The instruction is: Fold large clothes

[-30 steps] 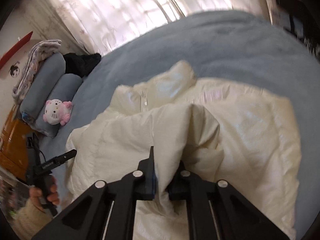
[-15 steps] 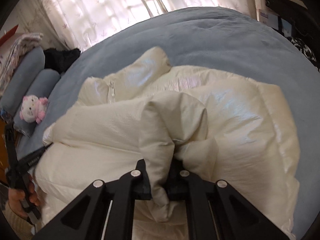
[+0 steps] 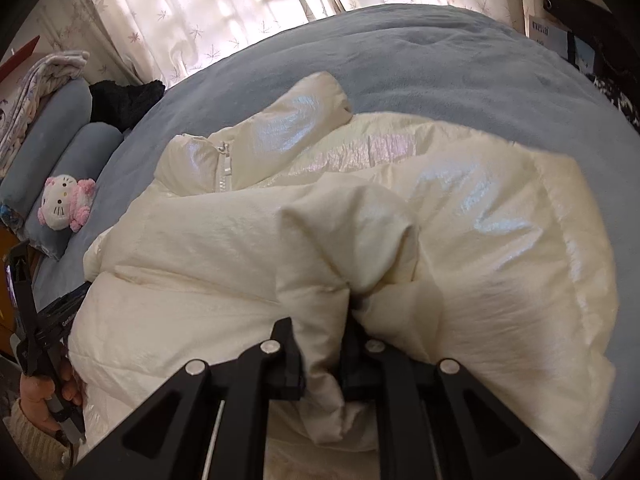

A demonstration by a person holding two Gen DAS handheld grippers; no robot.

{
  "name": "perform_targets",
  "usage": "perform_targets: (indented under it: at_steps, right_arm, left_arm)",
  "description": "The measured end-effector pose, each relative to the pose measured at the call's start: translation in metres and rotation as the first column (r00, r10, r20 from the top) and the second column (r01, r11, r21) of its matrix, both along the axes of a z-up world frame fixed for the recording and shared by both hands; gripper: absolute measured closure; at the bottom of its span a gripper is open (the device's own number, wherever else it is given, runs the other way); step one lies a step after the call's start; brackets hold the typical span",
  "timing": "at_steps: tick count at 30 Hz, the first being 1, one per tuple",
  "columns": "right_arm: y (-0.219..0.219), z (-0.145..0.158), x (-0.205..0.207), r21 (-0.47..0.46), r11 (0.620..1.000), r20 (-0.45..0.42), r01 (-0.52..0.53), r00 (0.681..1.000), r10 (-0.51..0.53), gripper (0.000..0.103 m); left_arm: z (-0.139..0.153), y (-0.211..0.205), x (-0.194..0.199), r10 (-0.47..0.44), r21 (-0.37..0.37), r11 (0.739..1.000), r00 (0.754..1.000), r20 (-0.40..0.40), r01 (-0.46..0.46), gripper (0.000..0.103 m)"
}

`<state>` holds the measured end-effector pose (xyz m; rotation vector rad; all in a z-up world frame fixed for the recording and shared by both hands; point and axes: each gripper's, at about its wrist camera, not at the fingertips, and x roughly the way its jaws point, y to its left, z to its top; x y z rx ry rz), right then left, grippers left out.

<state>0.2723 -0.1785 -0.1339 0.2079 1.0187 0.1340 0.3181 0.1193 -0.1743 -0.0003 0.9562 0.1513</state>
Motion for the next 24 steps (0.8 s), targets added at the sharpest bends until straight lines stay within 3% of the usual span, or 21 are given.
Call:
perform_targets:
  at_steps: [4,8,12,15,19,24]
  right_arm:
    - [-0.01,0.034,-0.013,-0.014,1.0,0.026,0.019,0.999,-0.019,0.089]
    - [-0.015,0.07,-0.033,-0.023,0.997,0.138,0.072,0.988,-0.068,0.085]
    - [0.009,0.084,-0.034,0.033,0.999,0.202,0.012,0.979,-0.019,0.085]
    - [0.038,0.076,-0.018,0.019,1.0,0.205,-0.025,0.979,0.02,0.085]
    - [0.066,0.05,0.011,0.0,0.999,0.173,-0.036,0.984,0.036,0.085]
    - [0.056,0.014,0.033,-0.078,0.997,0.124,0.005,0.992,0.005,0.085]
  left_arm:
    - [0.024,-0.001,-0.014,-0.016,-0.04,0.999,1.0,0.019,0.017,0.067]
    - [0.057,-0.014,-0.027,-0.049,-0.055,0.997,0.995,0.083,0.054,0.067]
    - [0.081,-0.05,-0.032,-0.11,-0.108,0.986,0.984,0.143,0.126,0.067]
    - [0.081,-0.084,-0.026,-0.153,-0.138,0.975,0.977,0.149,0.174,0.068]
    - [0.059,-0.12,-0.008,-0.168,-0.162,0.969,0.979,0.118,0.186,0.069]
    - [0.027,-0.13,0.011,-0.14,-0.134,0.979,0.986,0.088,0.151,0.069]
